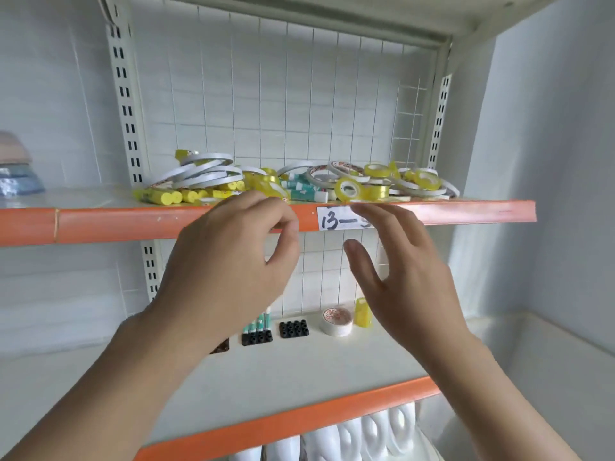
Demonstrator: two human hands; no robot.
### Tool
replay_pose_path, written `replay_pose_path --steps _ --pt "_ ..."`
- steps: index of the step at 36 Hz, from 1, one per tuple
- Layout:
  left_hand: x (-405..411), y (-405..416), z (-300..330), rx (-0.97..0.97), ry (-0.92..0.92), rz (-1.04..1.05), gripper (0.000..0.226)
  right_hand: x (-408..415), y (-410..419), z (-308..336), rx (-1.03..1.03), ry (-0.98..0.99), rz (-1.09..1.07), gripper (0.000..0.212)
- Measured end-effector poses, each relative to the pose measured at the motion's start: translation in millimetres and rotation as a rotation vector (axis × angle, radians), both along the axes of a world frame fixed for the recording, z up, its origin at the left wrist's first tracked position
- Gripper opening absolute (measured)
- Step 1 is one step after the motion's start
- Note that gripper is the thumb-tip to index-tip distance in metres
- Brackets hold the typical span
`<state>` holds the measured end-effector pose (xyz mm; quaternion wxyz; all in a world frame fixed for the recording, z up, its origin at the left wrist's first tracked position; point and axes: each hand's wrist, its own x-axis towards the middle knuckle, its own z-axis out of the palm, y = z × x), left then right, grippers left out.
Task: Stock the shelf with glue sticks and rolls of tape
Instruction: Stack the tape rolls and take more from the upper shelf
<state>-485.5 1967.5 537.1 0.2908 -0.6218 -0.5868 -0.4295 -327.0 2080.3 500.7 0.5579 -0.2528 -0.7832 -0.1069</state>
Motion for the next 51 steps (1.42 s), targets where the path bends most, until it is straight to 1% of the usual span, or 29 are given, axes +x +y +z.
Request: replay_pose_path --steps 4,7,10,13,16,21,25,29,34,38,43,46,51 --pt "-1.7 24.7 23.3 0.014 0.050 0.029 0.018 -9.5 16.1 30.4 0.041 0.017 0.031 0.041" --pt "-5.0 50.5 38.9 -0.018 0.080 0.065 0.015 -19.6 38.7 48.9 0.048 -0.015 0.005 0.042" --pt "-9.2 78.0 53.3 -0.103 0.105 0.118 0.014 -27.1 66.4 61.5 0.011 -0.073 -0.033 0.042" --pt "-14.1 105.5 63.2 -0.206 0.163 0.173 0.015 -31.8 97.9 70.5 -0.092 -0.204 -0.076 0.038" --pt "-19.8 129.1 68.8 -0.312 0.224 0.246 0.019 -33.9 124.9 76.0 -0.185 -0.294 -0.095 0.042" --pt "-32.1 163.0 70.4 -0.488 0.218 0.282 0.020 -39.7 157.6 84.7 -0.229 -0.426 -0.121 0.045" --pt "-38.4 182.6 69.4 -0.644 0.225 0.300 0.025 -46.2 174.7 93.1 -0.254 -0.515 -0.090 0.045" --pt "-40.7 194.1 70.0 -0.723 0.206 0.279 0.029 -52.8 185.8 99.4 -0.276 -0.595 -0.086 0.041" --pt "-46.9 204.4 68.5 -0.746 0.197 0.232 0.035 -56.3 193.5 98.3 -0.285 -0.593 -0.043 0.031" --pt "-50.3 208.1 66.4 -0.711 0.216 0.206 0.032 -54.0 196.5 97.4 -0.296 -0.570 -0.009 0.031" --pt "-52.7 214.6 64.1 -0.734 0.225 0.182 0.033 -52.7 199.8 101.7 -0.264 -0.599 -0.059 0.034" --pt "-53.7 217.2 62.7 -0.715 0.250 0.176 0.036 -49.8 203.4 104.3 -0.263 -0.570 -0.090 0.032" --pt "-57.7 218.3 60.7 -0.634 0.275 0.169 0.020 -42.6 205.9 105.1 -0.259 -0.484 -0.064 0.023"
